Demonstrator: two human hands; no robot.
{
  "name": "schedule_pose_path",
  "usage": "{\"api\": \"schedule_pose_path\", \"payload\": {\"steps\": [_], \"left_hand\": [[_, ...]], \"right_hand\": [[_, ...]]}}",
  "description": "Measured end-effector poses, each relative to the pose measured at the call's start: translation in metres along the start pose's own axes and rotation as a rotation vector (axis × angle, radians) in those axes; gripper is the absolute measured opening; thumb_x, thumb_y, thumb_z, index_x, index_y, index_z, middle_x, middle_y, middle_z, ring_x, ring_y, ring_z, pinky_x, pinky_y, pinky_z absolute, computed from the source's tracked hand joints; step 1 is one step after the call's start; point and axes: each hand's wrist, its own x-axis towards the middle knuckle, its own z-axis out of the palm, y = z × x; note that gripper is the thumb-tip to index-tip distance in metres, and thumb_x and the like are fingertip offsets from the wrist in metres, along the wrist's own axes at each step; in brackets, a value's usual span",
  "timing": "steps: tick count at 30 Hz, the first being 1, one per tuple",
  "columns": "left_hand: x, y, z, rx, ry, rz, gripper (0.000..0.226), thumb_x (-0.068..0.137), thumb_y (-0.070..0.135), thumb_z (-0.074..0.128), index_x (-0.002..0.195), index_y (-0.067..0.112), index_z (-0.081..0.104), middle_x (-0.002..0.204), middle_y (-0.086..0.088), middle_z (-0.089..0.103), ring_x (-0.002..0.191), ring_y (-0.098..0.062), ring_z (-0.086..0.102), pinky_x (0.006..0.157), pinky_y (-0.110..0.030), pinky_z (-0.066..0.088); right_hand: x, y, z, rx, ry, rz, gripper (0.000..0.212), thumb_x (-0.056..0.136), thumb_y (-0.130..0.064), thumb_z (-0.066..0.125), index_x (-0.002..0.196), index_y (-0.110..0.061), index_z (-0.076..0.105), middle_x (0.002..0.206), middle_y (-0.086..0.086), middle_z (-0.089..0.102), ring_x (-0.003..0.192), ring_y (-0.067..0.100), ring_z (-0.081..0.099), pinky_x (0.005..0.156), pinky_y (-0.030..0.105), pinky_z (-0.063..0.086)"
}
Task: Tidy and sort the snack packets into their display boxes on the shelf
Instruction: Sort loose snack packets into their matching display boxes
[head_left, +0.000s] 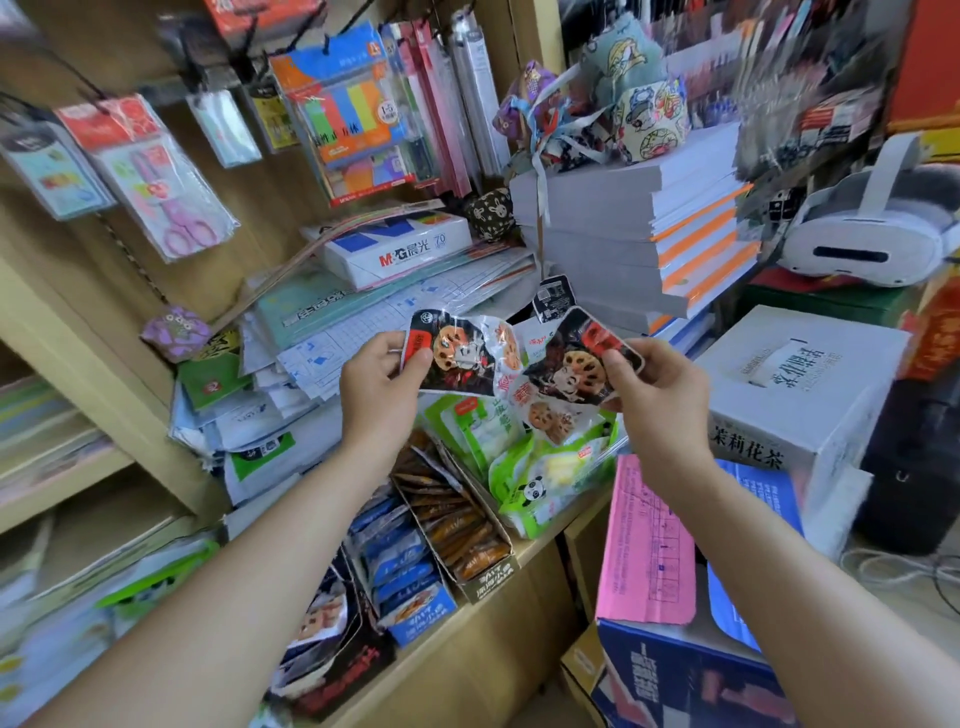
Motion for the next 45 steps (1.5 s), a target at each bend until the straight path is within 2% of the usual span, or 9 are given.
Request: {"api": "schedule_pose_path", "payload": {"steps": [7,11,14,23,30,34,38,42,45], "left_hand": [[-0.055,0.005,-0.089,-0.071,0.087,-0.007,0.009,0.098,0.016,0.064,0.106,0.016,0.068,0.094,0.009,0.076,0.075,-0.005,0.068,0.059,-0.021,0.054],[-0.087,-0.014,-0.146,-0.083,0.205,-0.047,0.01,0.098,0.013,0.065,0.097,0.023,0.069,0.088,0.013,0.077,0.073,-0.002,0.067,0.057,-0.018,0.053],[-0.111,-0.032,-0.175,-0.087,0.274,-0.091,0.015,0.097,0.01,0.065,0.094,0.025,0.068,0.09,0.007,0.077,0.075,-0.002,0.067,0.056,-0.017,0.052],[-0.151,-0.079,-0.218,0.047,0.535,-0.061,0.012,0.093,0.009,0.069,0.094,0.021,0.071,0.087,0.007,0.076,0.078,-0.007,0.071,0.068,-0.02,0.053],[-0.168,-0.115,-0.199,0.395,0.482,0.031,0.004,0.09,0.02,0.075,0.088,0.024,0.073,0.068,0.013,0.069,0.057,-0.009,0.064,0.052,-0.038,0.053],[-0.154,-0.122,-0.192,0.568,0.409,-0.052,0.019,0.082,0.025,0.081,0.068,0.019,0.071,0.065,0.009,0.07,0.057,-0.01,0.067,0.054,-0.036,0.057],[-0.149,-0.116,-0.196,0.592,0.431,-0.041,0.027,0.081,0.022,0.08,0.06,0.015,0.064,0.052,0.005,0.063,0.049,-0.014,0.062,0.052,-0.037,0.054],[-0.147,-0.107,-0.21,0.503,0.573,0.038,0.006,0.082,0.014,0.081,0.086,0.014,0.077,0.055,0.008,0.061,0.05,-0.018,0.061,0.055,-0.035,0.054],[-0.144,-0.109,-0.217,0.417,0.692,0.056,0.015,0.083,0.015,0.079,0.099,0.014,0.077,0.063,0.009,0.059,0.053,-0.012,0.06,0.058,-0.037,0.055]], "right_hand": [[-0.019,-0.014,0.021,0.159,-0.064,0.06,0.009,0.096,-0.014,0.065,0.099,-0.006,0.067,0.086,0.014,0.068,0.069,0.02,0.061,0.063,0.035,0.055],[-0.044,-0.02,0.045,0.208,-0.164,-0.039,0.005,0.096,-0.012,0.064,0.094,-0.008,0.062,0.08,0.014,0.06,0.065,0.016,0.058,0.052,0.025,0.052],[-0.065,-0.02,0.064,0.17,-0.287,-0.075,0.005,0.095,-0.01,0.065,0.09,-0.008,0.063,0.071,0.002,0.063,0.06,0.012,0.059,0.053,0.027,0.054],[-0.118,-0.019,0.117,0.065,-0.55,-0.133,0.004,0.096,-0.012,0.065,0.096,-0.009,0.063,0.085,0.013,0.07,0.066,0.023,0.071,0.061,0.037,0.06],[-0.151,-0.004,0.161,0.034,-0.554,-0.337,0.007,0.099,-0.011,0.059,0.104,-0.014,0.062,0.089,0.004,0.07,0.078,0.026,0.072,0.07,0.039,0.059],[-0.168,0.016,0.189,-0.11,-0.456,-0.536,0.015,0.096,-0.007,0.061,0.109,-0.011,0.069,0.079,-0.013,0.066,0.069,0.0,0.062,0.062,0.019,0.049],[-0.166,0.036,0.207,-0.222,-0.466,-0.621,0.023,0.097,-0.011,0.061,0.119,-0.014,0.069,0.074,0.002,0.07,0.056,0.021,0.059,0.056,0.04,0.051],[-0.155,0.047,0.216,-0.42,-0.676,-0.703,0.041,0.099,-0.012,0.057,0.137,-0.026,0.058,0.065,0.001,0.062,0.053,0.018,0.05,0.052,0.034,0.045],[-0.154,0.047,0.219,-0.62,-0.819,-0.803,0.046,0.1,-0.023,0.056,0.145,-0.03,0.049,0.074,-0.006,0.056,0.084,0.027,0.054,0.072,0.041,0.042]]}}
